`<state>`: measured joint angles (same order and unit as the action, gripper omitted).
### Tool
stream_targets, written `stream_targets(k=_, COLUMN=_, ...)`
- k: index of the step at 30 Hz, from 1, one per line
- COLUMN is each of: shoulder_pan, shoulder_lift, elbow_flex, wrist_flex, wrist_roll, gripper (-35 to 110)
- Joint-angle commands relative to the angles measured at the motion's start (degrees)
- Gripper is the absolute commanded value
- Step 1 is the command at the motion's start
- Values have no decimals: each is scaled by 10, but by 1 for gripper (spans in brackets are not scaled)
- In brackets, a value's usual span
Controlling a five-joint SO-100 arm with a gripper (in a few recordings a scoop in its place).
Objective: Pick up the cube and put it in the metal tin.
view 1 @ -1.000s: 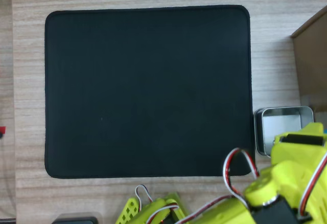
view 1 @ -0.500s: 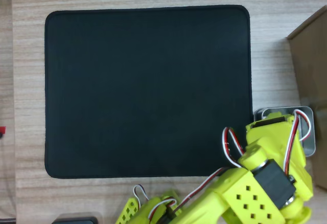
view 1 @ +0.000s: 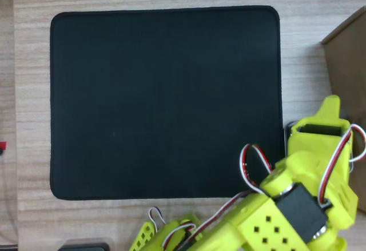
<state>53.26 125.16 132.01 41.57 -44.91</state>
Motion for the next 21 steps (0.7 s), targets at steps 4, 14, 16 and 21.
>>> stream_targets(k=4, shoulder_pan=-36, shoulder_lift=92, elbow_flex=36, wrist_flex=-28, wrist_roll=48, gripper=25)
stream_targets(k=14, shoulder_pan=-123, shoulder_lift=232, elbow_flex=99, wrist_flex=-43, wrist_roll=154, gripper=21)
stream_targets(k=16, shoulder_pan=-145, shoulder_lift=250, elbow_flex=112, wrist_flex=-43, wrist_roll=178, gripper=19)
stream_targets(k=21, shoulder_pan=-202, shoulder_lift=293, elbow_flex=166, wrist_flex=-43, wrist_roll=233, gripper=16)
